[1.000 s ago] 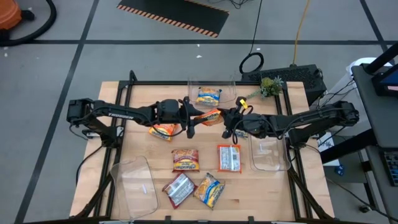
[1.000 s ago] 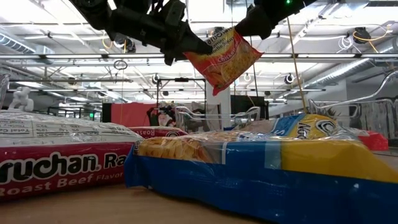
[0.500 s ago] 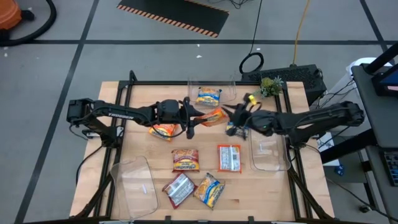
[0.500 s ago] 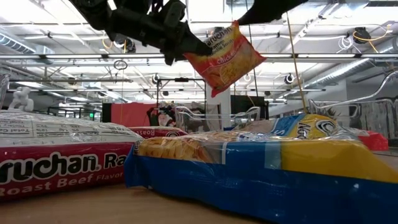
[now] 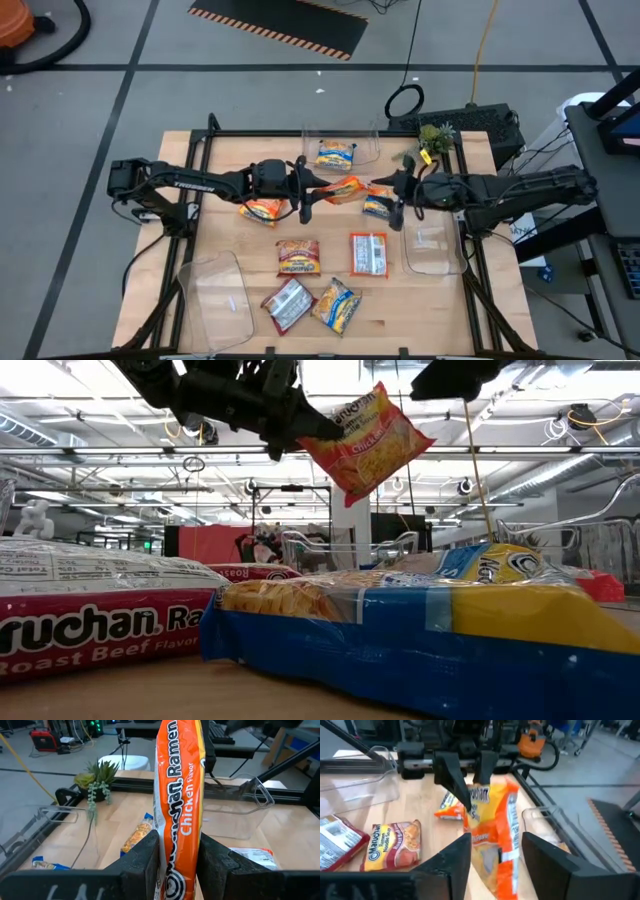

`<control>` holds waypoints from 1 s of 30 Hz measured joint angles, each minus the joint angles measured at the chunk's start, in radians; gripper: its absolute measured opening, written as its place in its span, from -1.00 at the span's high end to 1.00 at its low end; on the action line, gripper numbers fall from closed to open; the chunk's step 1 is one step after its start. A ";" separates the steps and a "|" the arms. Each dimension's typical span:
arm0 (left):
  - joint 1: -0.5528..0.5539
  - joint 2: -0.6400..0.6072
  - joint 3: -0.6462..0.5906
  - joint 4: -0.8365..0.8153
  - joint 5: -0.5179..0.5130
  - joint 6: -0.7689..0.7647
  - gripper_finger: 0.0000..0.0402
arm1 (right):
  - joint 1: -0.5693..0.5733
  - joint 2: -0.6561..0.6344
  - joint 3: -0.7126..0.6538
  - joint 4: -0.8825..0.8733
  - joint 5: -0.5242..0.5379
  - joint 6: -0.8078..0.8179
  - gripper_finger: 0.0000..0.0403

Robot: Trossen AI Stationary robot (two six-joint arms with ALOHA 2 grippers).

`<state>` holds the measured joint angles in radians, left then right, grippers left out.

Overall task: Sort Maruchan noodles
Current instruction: Put the middle orange noodle pack into the right transparent bin

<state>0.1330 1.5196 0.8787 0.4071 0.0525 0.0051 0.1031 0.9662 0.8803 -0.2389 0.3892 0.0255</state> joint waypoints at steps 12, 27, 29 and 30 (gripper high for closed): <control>-0.029 0.000 0.000 0.013 0.000 0.091 0.44 | -0.072 0.109 -0.001 0.020 -0.124 -0.002 -0.08; -0.031 0.000 0.000 0.014 -0.003 0.095 0.44 | -0.147 0.194 -0.001 0.100 -0.245 -0.041 0.05; -0.031 0.000 0.000 0.014 -0.004 0.095 0.44 | -0.157 0.194 -0.001 0.099 -0.278 -0.041 0.14; -0.031 0.000 0.000 0.014 -0.003 0.095 0.44 | -0.162 0.194 -0.001 0.099 -0.298 -0.040 0.19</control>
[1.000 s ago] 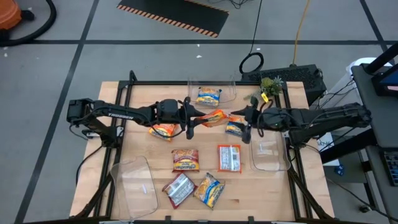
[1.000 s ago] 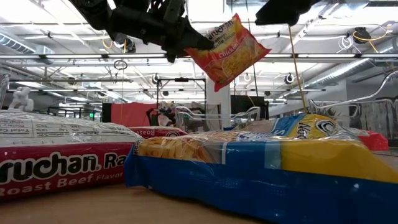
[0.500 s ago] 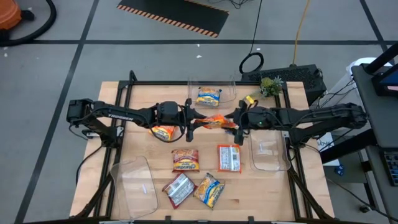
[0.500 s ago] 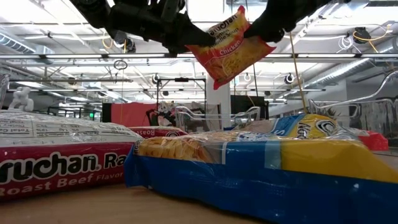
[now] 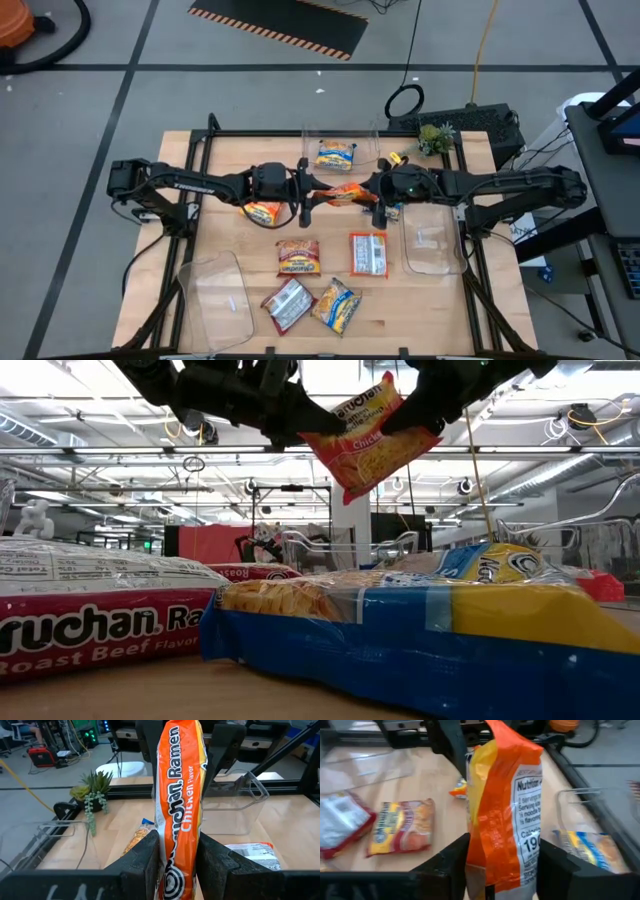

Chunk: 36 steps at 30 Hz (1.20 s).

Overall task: Sort Maruchan noodles
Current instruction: Put the middle orange noodle pack into the right transparent bin

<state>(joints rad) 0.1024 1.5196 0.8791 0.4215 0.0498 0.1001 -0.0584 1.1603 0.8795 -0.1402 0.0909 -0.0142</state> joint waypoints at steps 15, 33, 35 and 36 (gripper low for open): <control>0.000 0.000 0.000 -0.001 -0.008 -0.059 0.43 | -0.007 0.000 -0.001 0.000 -0.017 -0.048 0.46; -0.029 -0.088 0.002 -0.044 -0.138 -0.121 -0.35 | -0.008 -0.119 -0.002 -0.143 -0.010 0.025 0.50; -0.031 -0.113 0.002 -0.086 -0.138 -0.119 -0.36 | -0.008 -0.154 0.000 -0.185 -0.009 0.053 0.52; -0.032 -0.124 0.002 -0.097 -0.138 -0.115 -0.36 | -0.008 -0.171 0.009 -0.224 -0.009 0.069 0.52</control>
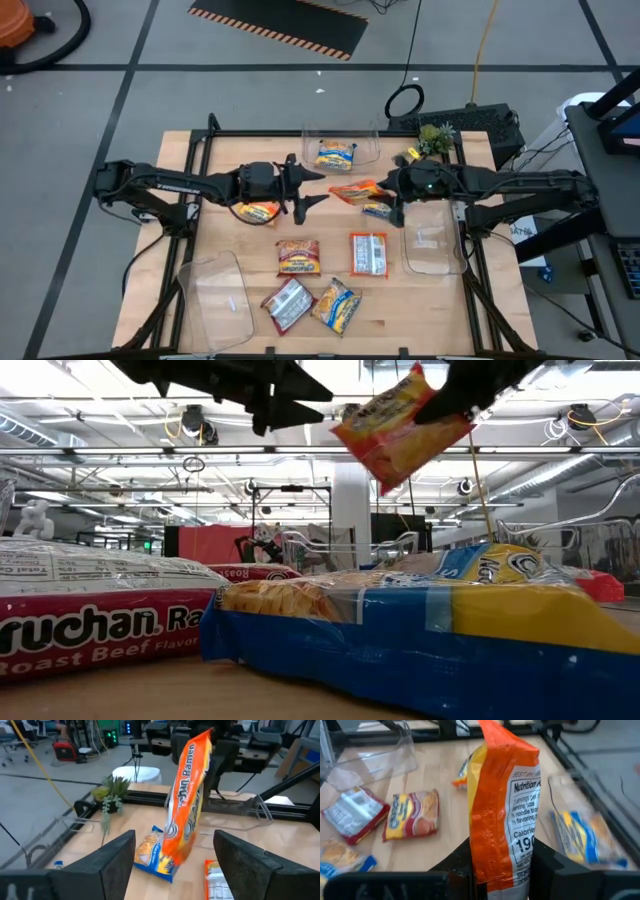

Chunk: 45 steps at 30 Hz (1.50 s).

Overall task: Sort Maruchan noodles
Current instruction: Put the middle orange noodle pack into the right transparent bin

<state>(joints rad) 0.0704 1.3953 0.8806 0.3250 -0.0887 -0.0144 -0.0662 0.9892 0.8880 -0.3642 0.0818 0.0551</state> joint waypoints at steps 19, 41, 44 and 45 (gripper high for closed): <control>-0.015 -0.069 -0.001 -0.189 -0.019 -0.019 -0.36 | 0.003 0.021 0.442 -0.855 0.018 0.180 0.49; -0.091 -0.069 -0.001 -0.141 -0.018 -0.006 -0.36 | 0.002 0.025 0.331 -1.203 -0.053 0.100 0.46; -0.091 -0.069 -0.001 -0.140 -0.018 0.008 -0.36 | 0.002 0.025 0.252 -1.182 -0.058 0.077 0.46; -0.091 -0.069 -0.001 -0.141 -0.019 0.009 -0.36 | 0.002 0.025 0.227 -1.172 -0.058 0.070 0.46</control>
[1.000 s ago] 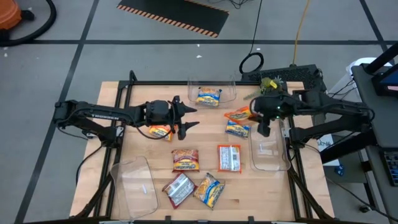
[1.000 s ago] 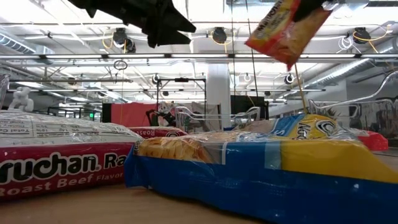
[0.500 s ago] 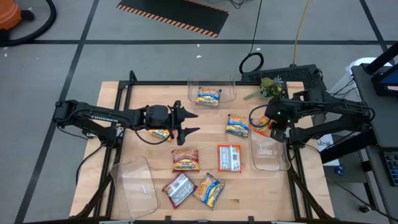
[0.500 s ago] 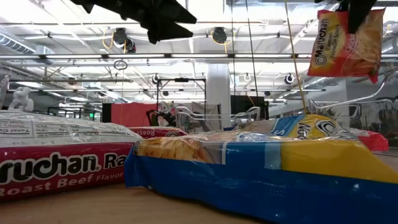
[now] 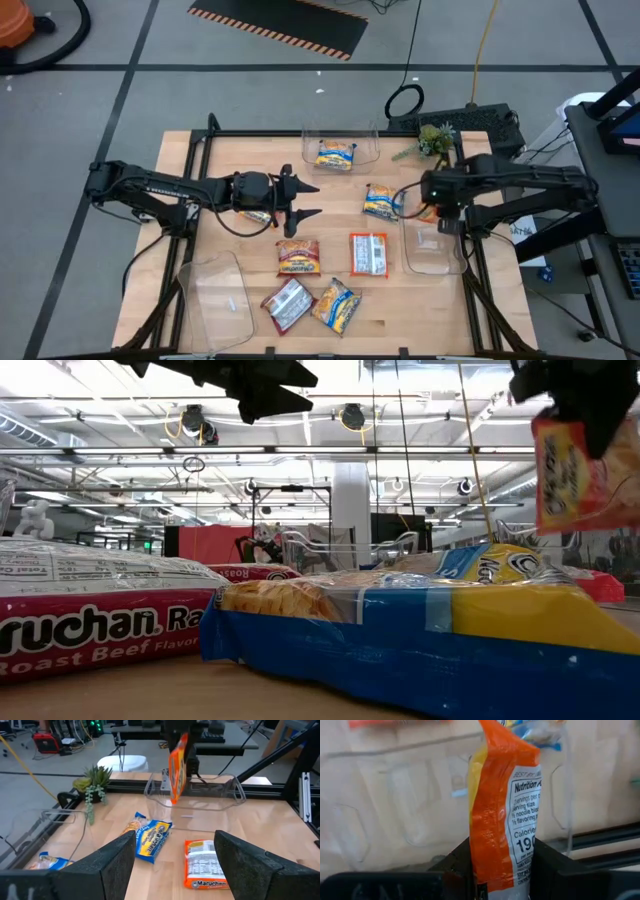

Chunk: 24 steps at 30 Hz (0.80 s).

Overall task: Sort Maruchan noodles
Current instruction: Put the middle orange noodle pack into the right transparent bin

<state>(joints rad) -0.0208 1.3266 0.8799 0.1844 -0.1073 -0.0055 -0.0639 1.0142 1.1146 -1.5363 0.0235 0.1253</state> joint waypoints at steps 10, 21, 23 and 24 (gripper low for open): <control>0.000 0.000 0.000 0.000 0.000 0.001 -0.36 | -0.002 0.000 -0.179 0.112 -0.222 -0.009 0.46; -0.002 0.000 0.000 0.000 0.000 -0.003 -0.36 | -0.002 0.000 -0.266 0.220 -0.367 -0.007 0.46; -0.006 0.000 0.000 0.000 0.000 -0.003 -0.36 | -0.002 0.000 -0.282 0.233 -0.372 -0.007 0.46; -0.007 0.000 -0.001 0.000 0.000 -0.003 -0.36 | -0.002 0.000 -0.290 0.236 -0.381 -0.009 0.46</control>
<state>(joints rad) -0.0281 1.3270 0.8791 0.1841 -0.1074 -0.0086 -0.0658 1.0138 0.8251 -1.3006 -0.3575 0.1160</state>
